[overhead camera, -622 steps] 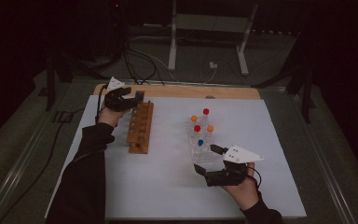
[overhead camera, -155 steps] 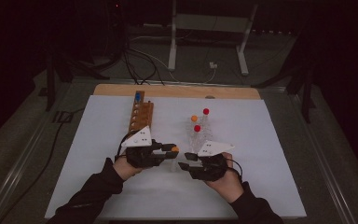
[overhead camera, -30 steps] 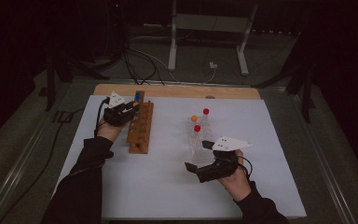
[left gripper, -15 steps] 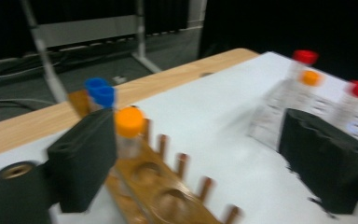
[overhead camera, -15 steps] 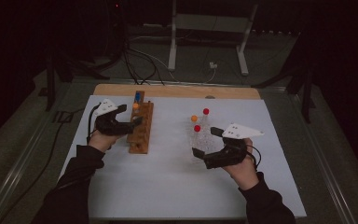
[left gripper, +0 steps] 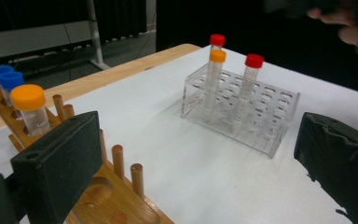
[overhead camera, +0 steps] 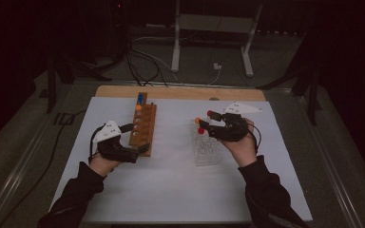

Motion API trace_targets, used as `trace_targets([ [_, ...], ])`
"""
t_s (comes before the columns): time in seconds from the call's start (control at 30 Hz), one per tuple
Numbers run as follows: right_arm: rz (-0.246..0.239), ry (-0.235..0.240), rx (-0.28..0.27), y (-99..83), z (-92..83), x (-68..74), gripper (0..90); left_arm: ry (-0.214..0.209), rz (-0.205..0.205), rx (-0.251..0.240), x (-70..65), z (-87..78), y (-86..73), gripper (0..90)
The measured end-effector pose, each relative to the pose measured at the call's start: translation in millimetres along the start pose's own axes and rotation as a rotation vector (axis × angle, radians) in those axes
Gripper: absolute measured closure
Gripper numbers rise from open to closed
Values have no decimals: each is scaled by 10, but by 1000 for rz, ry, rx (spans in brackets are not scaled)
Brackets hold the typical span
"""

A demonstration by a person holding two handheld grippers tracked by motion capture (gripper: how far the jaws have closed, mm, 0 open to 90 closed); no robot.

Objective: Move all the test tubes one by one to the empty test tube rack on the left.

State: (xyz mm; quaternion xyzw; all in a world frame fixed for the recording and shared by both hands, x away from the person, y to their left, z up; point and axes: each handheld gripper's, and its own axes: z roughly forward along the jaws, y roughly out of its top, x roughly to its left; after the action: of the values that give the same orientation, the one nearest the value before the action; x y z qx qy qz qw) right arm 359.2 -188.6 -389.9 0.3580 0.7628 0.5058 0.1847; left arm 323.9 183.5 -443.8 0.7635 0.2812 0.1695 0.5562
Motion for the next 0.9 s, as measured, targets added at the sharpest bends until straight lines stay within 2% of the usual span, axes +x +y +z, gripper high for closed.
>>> trace_targets([
  [0.17, 20, -13, 27, 26, 180, -109, 520, -16, 5, -4, -56, -3, -7, 19],
  [0.5, 26, -38, 92, -42, 489, -184, 530, -28, 14, 4, -81, 2, -9, 19],
  [0.77, 17, -63, 140, -109, 644, -213, 544, -33, 15, 13, -80, 7, -18, 19],
  [0.9, 9, -77, 166, -139, 684, -223, 590, -32, 21, 16, -84, 13, -19, 20],
])
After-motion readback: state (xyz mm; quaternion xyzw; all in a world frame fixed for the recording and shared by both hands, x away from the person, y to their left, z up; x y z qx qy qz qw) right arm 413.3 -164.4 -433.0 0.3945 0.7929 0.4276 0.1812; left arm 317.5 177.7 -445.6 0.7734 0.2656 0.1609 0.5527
